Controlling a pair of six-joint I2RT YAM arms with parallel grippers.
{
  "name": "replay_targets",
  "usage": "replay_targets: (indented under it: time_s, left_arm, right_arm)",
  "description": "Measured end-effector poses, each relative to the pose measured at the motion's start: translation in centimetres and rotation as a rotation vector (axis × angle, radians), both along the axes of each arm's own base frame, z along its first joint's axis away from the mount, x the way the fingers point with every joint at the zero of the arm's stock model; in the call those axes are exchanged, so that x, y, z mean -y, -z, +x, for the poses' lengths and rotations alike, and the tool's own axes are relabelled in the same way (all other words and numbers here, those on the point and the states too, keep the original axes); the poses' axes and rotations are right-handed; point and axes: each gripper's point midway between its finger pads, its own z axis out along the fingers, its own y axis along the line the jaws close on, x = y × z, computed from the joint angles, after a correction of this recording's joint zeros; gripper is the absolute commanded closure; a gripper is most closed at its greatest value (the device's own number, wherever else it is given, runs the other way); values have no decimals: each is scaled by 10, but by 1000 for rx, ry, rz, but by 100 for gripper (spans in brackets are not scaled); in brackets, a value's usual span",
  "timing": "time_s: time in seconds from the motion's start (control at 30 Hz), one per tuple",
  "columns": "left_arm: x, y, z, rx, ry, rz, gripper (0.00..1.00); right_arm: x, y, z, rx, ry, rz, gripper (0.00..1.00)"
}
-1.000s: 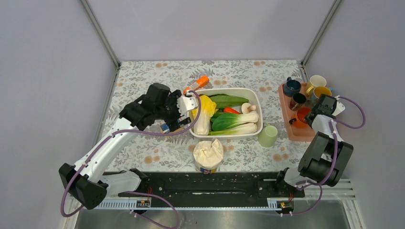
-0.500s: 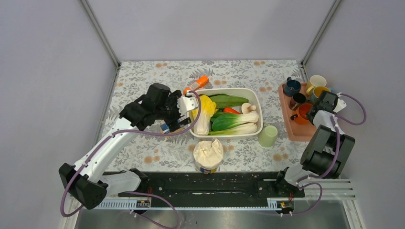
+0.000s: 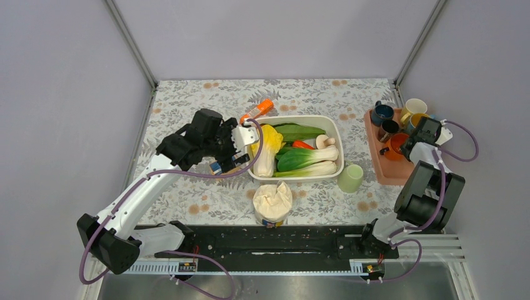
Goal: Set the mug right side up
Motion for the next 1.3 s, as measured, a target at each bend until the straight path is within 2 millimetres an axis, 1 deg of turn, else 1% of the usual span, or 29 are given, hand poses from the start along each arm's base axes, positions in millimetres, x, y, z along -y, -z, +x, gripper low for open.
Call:
replay_targets:
  time_s: [0.3, 0.33, 0.4, 0.47, 0.7, 0.83, 0.9, 1.0, 1.03, 1.1, 1.17, 1.2, 1.3]
  left_arm:
    - [0, 0, 0, 2, 1, 1, 12]
    - [0, 0, 0, 2, 1, 1, 12]
    - [0, 0, 0, 2, 1, 1, 12]
    - [0, 0, 0, 2, 1, 1, 12]
    - [0, 0, 0, 3, 1, 2, 12]
    - [0, 0, 0, 3, 1, 2, 12]
    - [0, 0, 0, 2, 1, 1, 12]
    - [0, 0, 0, 2, 1, 1, 12]
    - [0, 0, 0, 2, 1, 1, 12]
    - [0, 0, 0, 2, 2, 1, 12]
    - [0, 0, 0, 2, 3, 0, 12]
    - [0, 0, 0, 1, 4, -1, 12]
    - [0, 0, 0, 0, 5, -2, 12]
  right_arm:
    - [-5, 0, 3, -2, -21, -4, 99]
    - [-5, -1, 3, -3, -22, -4, 95]
    - [-5, -1, 3, -5, -26, -6, 80]
    - [-6, -1, 3, -9, -32, -10, 68]
    - [-8, -7, 8, 3, -65, -8, 55]
    - [-9, -15, 6, 4, -80, -23, 47]
    - [-10, -25, 3, 11, -95, -42, 43]
    - [-12, -45, -2, 30, -122, -81, 30]
    - [-14, -54, -4, 35, -140, -100, 29]
    - [-23, -71, -5, 48, -185, -127, 28]
    - [-42, -91, -1, 62, -273, -157, 28]
    - [-58, -102, 5, 67, -337, -171, 28]
    - [-117, -132, 23, 74, -559, -181, 31]
